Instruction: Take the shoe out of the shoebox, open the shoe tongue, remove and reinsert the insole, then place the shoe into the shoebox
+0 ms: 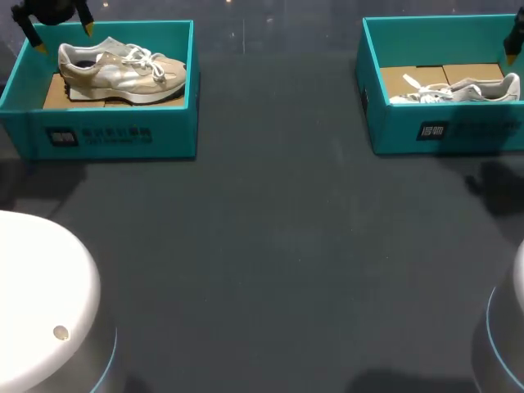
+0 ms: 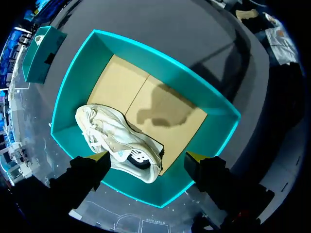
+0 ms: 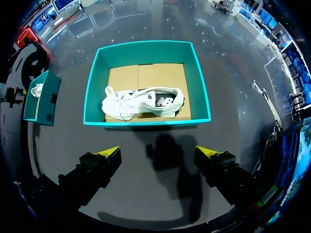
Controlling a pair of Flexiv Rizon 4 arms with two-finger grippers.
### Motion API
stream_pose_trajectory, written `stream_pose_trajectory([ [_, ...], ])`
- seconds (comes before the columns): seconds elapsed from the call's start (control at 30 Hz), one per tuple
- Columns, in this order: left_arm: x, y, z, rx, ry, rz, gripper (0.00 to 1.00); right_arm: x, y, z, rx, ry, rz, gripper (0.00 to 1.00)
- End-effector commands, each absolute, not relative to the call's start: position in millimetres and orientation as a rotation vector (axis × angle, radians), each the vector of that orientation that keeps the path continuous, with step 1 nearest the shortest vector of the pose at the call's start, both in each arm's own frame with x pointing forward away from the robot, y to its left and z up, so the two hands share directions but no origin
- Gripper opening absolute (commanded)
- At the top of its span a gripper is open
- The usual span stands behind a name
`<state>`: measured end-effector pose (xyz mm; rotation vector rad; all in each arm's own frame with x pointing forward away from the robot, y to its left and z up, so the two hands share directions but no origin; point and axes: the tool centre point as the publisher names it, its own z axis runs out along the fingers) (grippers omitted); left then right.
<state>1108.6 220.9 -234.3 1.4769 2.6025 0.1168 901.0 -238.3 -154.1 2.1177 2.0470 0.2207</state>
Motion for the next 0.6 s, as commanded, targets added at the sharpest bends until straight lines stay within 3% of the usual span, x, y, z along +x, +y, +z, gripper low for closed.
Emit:
stream_pose_trajectory([
  [0.03, 1154, 245, -247, 1.677, 2.538, 0.070, 1.00, 901, -238, -155, 2.118, 2.045, 0.219, 1.00],
  [0.37, 1168, 247, -252, 1.646, 2.551, 0.097, 1.00, 901, -238, -155, 2.118, 2.045, 0.219, 1.00],
  [0.6, 1185, 265, -258, 1.902, 2.372, -0.004, 1.00, 901, -238, -155, 2.118, 2.045, 0.219, 1.00],
])
